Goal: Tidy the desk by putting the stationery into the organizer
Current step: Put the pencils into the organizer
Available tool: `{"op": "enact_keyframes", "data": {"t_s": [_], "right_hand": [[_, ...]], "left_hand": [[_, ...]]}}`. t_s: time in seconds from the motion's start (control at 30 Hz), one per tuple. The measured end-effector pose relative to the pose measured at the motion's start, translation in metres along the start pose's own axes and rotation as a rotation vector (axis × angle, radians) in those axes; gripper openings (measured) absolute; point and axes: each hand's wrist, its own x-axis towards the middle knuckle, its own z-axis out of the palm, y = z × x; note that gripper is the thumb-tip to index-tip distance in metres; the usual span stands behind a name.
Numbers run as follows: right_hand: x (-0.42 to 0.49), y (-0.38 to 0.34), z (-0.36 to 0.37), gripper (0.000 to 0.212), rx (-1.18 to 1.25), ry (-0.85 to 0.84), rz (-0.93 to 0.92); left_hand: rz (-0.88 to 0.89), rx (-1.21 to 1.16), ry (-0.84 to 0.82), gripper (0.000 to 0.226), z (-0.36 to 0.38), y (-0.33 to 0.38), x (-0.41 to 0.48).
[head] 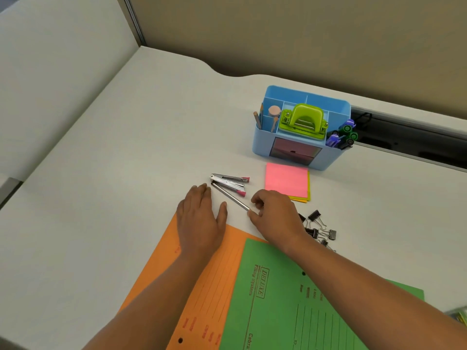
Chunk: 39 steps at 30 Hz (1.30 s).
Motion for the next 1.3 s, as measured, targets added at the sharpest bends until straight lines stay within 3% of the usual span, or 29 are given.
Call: {"op": "enact_keyframes", "data": {"t_s": [0.27, 0.5, 0.9, 1.3], "right_hand": [[0.004, -0.009, 0.001, 0.021, -0.152, 0.026, 0.001], [-0.003, -0.017, -0.017, 0.016, -0.133, 0.082, -0.081], [-0.013, -0.07, -0.131, 0.019, 0.315, 0.281, -0.198], [0.036, -0.09, -0.212, 0.01, 0.148, 0.516, -0.35]], "left_hand": [[-0.01, 0.053, -0.017, 0.063, 0.0, 0.003, -0.002], [-0.014, 0.069, -0.035, 0.062, -0.002, 0.005, -0.001], [-0.026, 0.089, -0.04, 0.063, -0.002, 0.006, -0.001], [-0.014, 0.099, -0.039, 0.065, -0.003, 0.006, 0.0]]}}
